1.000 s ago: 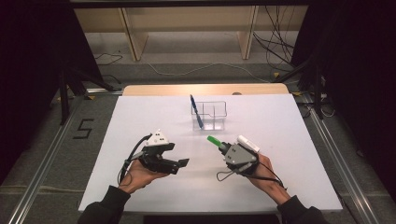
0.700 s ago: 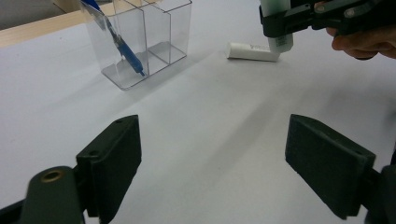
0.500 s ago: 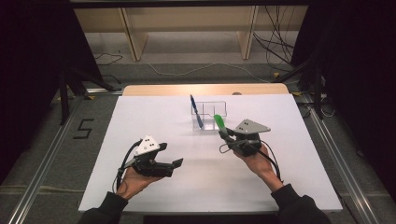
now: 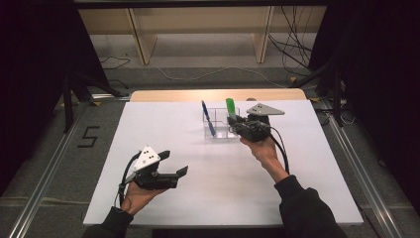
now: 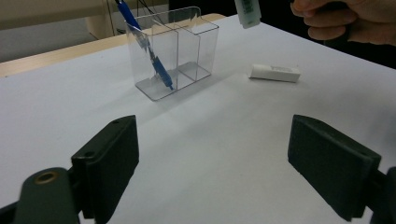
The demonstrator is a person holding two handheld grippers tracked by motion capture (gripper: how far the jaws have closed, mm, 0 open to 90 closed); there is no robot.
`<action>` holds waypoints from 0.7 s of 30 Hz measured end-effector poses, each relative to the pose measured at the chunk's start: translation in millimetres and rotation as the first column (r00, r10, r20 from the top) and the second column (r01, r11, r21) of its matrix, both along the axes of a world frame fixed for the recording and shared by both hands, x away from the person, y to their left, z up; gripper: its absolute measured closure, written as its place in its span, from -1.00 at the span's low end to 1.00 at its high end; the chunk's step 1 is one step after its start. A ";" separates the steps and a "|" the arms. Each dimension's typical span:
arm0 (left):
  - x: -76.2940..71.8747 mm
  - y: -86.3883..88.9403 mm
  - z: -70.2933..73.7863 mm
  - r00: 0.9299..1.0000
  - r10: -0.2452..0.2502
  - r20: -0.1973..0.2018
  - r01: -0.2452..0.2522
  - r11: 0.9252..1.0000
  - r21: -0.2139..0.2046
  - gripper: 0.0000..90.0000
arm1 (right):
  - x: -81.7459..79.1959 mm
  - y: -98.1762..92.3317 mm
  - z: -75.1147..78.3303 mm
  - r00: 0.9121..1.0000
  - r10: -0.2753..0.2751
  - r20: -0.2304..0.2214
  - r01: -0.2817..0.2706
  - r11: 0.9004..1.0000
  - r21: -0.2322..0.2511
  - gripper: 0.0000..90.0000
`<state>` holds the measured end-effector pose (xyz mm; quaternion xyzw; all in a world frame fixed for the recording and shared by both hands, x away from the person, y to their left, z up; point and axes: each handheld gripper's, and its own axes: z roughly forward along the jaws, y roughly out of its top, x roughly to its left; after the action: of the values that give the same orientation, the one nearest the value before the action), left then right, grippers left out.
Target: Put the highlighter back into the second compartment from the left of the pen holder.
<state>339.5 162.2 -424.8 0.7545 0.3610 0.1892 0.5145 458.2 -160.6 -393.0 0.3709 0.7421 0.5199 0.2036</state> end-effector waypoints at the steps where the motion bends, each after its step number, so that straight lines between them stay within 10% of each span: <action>1: -0.1 0.1 -0.3 1.000 0.002 -0.003 -0.002 1.000 -0.006 -0.64 | 3.9 1.3 0.6 1.000 -0.003 -0.005 0.003 1.000 0.008 0.71; 21: -2.3 10.5 -0.9 0.999 0.033 0.025 -0.033 0.999 -0.031 -0.64 | 53.1 33.6 3.4 0.995 -0.090 -0.032 0.090 0.996 0.023 0.71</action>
<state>337.2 172.6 -425.7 0.7380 0.3695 0.2019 0.5274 511.2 -126.9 -389.6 0.4144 0.7214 0.5133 0.2109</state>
